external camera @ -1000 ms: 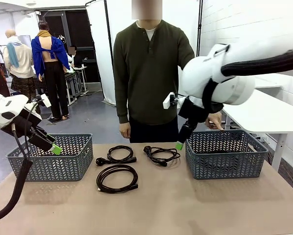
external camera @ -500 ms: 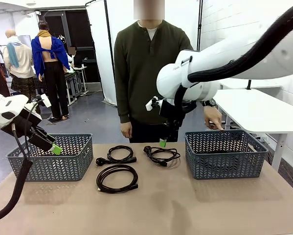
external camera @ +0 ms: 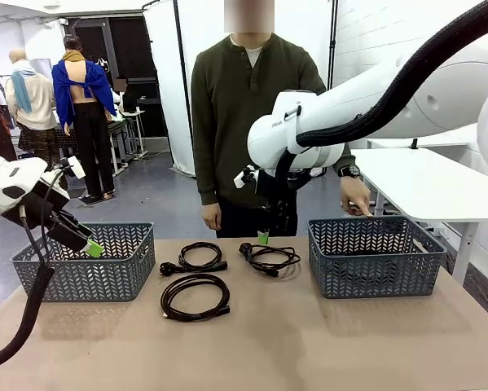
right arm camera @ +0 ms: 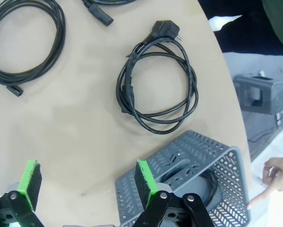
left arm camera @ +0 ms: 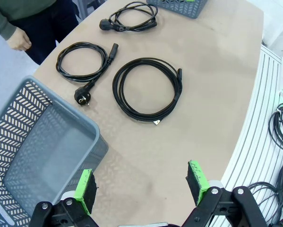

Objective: Organize the cables according to human instructions.
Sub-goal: Pick up a bundle of cables and place it in the basket indicated by the human.

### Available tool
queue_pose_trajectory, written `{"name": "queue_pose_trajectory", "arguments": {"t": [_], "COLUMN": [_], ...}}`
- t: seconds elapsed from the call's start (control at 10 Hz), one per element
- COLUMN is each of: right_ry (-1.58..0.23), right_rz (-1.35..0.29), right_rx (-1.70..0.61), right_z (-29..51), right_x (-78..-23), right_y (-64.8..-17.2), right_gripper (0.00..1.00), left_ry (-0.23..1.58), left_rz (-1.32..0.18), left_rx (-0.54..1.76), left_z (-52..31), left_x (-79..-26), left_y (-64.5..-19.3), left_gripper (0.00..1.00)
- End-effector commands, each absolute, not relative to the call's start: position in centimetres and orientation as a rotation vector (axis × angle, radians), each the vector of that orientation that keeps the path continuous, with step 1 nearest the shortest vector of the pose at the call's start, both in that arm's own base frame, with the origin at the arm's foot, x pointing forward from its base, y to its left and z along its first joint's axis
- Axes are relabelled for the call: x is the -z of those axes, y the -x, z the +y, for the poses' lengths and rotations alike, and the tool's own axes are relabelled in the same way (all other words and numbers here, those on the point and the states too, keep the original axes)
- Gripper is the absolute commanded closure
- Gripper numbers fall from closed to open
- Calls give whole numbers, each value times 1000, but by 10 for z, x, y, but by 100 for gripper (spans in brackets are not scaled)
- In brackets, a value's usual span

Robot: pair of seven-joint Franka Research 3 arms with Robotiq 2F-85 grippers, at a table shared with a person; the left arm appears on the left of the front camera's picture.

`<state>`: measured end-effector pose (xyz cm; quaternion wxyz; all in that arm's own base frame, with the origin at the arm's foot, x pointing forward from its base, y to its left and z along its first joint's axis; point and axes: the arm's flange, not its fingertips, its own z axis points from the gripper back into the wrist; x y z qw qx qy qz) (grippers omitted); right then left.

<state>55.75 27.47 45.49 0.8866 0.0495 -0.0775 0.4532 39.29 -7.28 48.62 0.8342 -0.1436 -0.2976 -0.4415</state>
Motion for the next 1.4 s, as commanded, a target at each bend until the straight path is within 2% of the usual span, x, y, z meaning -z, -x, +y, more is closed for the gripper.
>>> {"name": "queue_pose_trajectory", "arguments": {"t": [0.0, 0.5, 0.9, 1.3], "right_ry": [-101, -104, -77, -50], "right_rz": [-176, -166, -205, -145], "right_rx": [-947, -941, -893, -842], "right_z": [270, 273, 295, 324], "right_x": [-455, -457, -432, -404], "right_y": [-553, -558, -581, -601], "right_gripper": [0, 0, 0, 0], "left_ry": [323, 323, 323, 323], "left_rz": [-640, -640, -640, -640], "left_rx": [949, 949, 949, 949], "left_z": [-69, -69, -69, -69], "left_x": [-485, -485, -485, -485], "left_y": [-395, -395, -395, -395], "left_gripper": [0, 0, 0, 0]}}
